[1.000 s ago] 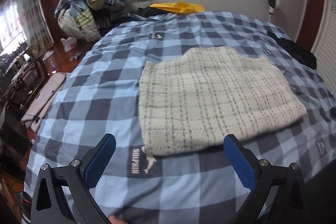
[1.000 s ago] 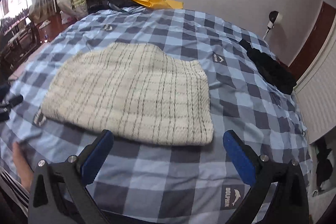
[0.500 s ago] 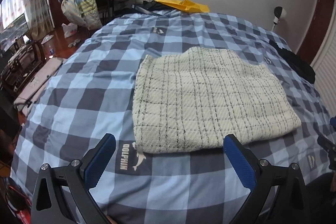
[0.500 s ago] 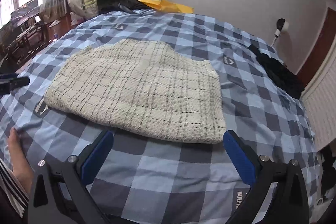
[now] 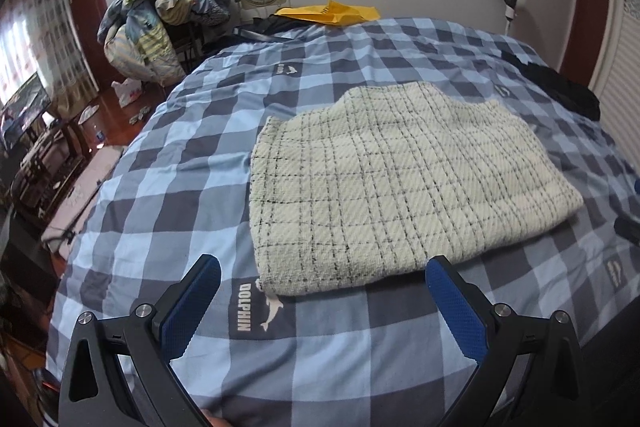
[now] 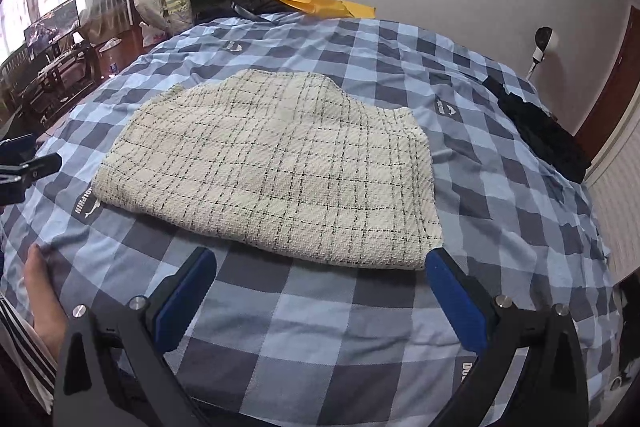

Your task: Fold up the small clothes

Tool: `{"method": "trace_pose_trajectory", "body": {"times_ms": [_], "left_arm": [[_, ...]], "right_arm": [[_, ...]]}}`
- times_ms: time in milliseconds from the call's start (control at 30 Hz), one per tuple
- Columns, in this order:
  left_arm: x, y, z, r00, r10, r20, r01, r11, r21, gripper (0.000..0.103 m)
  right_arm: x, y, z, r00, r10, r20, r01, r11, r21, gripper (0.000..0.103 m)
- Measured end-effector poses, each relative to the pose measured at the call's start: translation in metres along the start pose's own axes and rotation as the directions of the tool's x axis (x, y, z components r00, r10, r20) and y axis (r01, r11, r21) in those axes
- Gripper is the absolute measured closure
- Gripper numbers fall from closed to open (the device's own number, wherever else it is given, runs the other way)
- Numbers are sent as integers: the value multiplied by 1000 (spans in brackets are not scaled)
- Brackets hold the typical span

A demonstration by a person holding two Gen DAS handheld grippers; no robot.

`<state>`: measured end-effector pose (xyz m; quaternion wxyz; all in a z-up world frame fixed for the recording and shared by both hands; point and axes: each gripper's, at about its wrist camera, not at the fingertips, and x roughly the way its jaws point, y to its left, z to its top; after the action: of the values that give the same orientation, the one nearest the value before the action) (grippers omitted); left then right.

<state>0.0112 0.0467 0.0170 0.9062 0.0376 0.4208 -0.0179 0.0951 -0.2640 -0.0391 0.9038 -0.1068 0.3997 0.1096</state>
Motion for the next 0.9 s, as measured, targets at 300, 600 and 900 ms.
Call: {"method": "trace_pose_trajectory", "body": {"times_ms": [300, 600, 900], "left_arm": [[-4, -9, 0, 1000, 14, 24, -15, 999, 40, 0], [-2, -8, 0, 1000, 13, 16, -13, 999, 29, 0], [-1, -12, -1, 1000, 17, 18, -18, 999, 45, 0]], "right_arm": [[0, -3, 1, 1000, 9, 9, -9, 1000, 18, 1], [0, -3, 1, 1000, 12, 9, -12, 1000, 21, 1], [0, -4, 1, 1000, 15, 9, -15, 1000, 24, 1]]}}
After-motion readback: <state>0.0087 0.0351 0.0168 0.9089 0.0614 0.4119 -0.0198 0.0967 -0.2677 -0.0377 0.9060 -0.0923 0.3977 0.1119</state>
